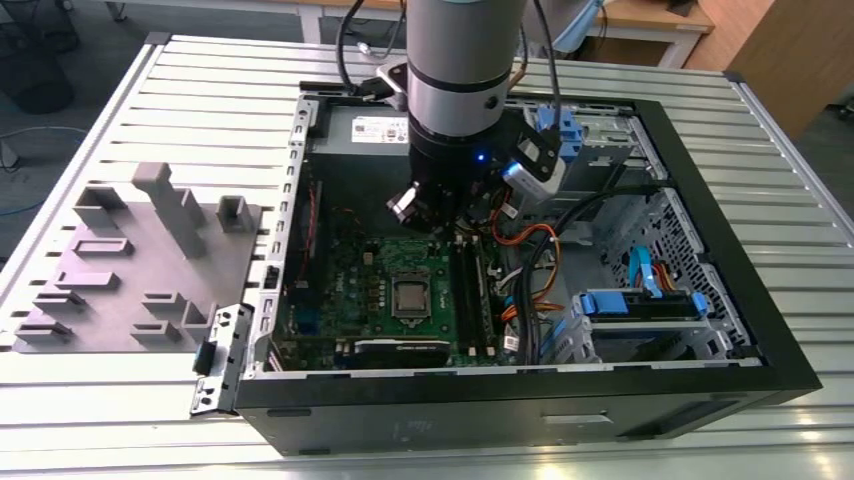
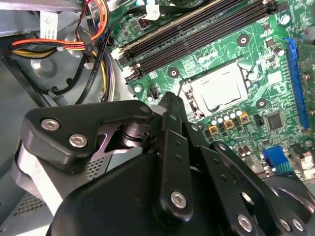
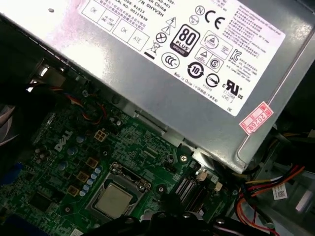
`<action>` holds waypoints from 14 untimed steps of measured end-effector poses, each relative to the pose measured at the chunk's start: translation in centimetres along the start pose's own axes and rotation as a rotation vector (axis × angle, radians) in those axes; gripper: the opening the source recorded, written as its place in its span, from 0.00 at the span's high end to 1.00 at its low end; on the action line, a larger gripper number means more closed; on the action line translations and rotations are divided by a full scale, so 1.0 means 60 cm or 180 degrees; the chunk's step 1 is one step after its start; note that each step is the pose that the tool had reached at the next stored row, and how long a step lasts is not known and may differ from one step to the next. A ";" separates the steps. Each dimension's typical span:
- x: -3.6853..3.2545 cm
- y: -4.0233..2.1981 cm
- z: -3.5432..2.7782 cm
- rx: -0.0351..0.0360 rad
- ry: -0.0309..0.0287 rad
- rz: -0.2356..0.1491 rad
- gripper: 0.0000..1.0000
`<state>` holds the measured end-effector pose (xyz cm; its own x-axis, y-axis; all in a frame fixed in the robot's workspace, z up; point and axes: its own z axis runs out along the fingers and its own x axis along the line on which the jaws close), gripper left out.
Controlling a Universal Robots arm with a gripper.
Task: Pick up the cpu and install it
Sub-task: 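Install the first cpu locking lever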
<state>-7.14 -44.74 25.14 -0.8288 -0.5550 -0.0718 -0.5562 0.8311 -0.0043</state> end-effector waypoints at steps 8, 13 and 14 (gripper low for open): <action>0.000 -0.001 0.001 0.0016 0.0026 -0.0200 0.89; 0.001 -0.001 0.002 0.0018 0.0042 -0.0349 0.89; 0.001 -0.001 0.002 0.0018 0.0044 -0.0378 0.89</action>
<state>-7.14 -44.80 25.04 -0.7578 -0.6500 -0.0567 -0.6502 0.7596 -0.0174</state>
